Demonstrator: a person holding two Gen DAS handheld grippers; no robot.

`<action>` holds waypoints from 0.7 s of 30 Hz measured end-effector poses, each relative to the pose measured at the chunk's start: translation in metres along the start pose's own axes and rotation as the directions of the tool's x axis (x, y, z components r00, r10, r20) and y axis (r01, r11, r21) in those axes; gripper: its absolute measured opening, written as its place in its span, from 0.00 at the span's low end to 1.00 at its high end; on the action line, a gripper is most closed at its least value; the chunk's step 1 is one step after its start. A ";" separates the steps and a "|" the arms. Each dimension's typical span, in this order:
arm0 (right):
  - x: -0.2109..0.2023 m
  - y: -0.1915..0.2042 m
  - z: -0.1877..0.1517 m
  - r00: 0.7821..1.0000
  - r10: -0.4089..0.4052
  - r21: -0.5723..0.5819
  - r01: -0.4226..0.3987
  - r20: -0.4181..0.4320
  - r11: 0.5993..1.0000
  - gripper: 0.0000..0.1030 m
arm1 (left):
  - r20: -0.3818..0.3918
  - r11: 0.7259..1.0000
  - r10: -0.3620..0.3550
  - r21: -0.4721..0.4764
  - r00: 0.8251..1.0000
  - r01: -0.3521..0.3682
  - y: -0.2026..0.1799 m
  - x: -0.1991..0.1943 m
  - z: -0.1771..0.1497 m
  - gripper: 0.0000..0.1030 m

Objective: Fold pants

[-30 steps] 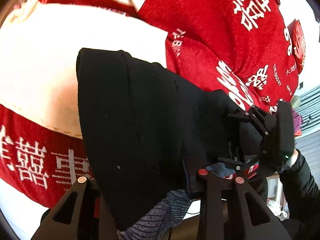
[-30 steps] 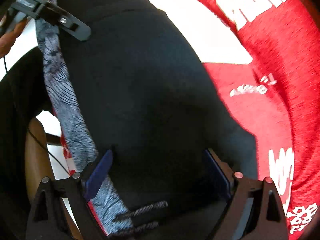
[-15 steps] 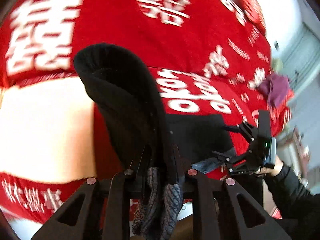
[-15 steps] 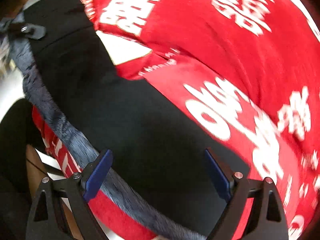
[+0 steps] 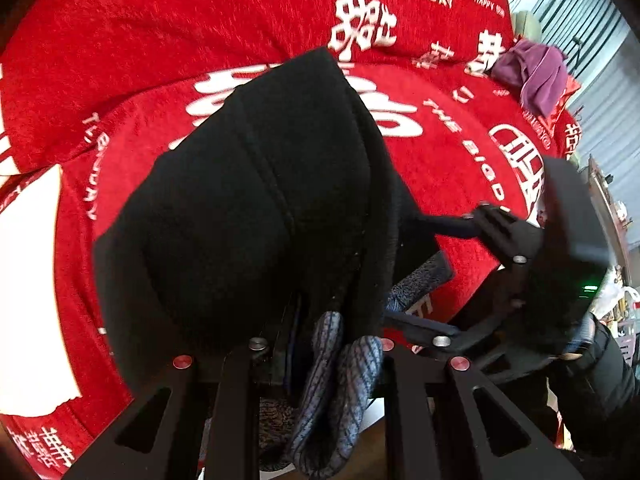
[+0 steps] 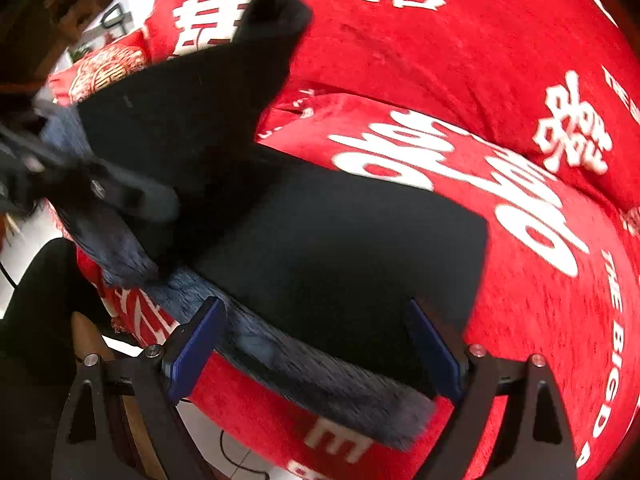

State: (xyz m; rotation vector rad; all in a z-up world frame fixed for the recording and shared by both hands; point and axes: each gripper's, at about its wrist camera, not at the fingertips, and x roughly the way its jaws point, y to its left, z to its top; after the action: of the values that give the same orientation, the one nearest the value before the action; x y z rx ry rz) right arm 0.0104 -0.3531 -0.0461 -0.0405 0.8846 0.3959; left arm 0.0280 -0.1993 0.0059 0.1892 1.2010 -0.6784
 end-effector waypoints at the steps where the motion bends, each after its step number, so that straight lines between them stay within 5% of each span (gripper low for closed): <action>1: -0.004 -0.005 -0.004 1.000 -0.004 0.014 0.004 0.007 1.000 0.91 | -0.003 1.000 0.002 -0.004 1.000 -0.002 0.000 0.000 0.002 0.19; 8: -0.039 -0.044 -0.019 0.995 0.000 0.166 -0.016 0.095 0.986 0.91 | 0.066 0.996 0.020 0.080 0.998 -0.026 -0.041 -0.048 0.030 0.19; 14: -0.042 -0.077 -0.033 0.994 -0.012 0.296 -0.020 0.104 0.955 0.91 | -0.102 0.998 0.010 0.059 0.995 -0.004 -0.052 0.052 0.037 0.19; 17: -0.042 -0.087 -0.043 0.995 -0.020 0.348 -0.015 0.096 0.937 0.91 | -0.074 0.999 -0.032 0.019 0.997 0.034 -0.048 0.072 0.032 0.21; 21: -0.049 -0.097 -0.052 0.995 -0.043 0.407 0.001 0.095 0.913 0.91 | -0.069 0.994 -0.109 0.012 0.992 0.110 -0.049 0.061 0.030 0.45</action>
State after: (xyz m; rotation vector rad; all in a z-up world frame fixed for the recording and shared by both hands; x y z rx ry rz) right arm -0.0214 -0.4685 -0.0543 0.3521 0.8498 0.1839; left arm 0.0358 -0.2760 -0.0278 0.1614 1.2794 -0.7826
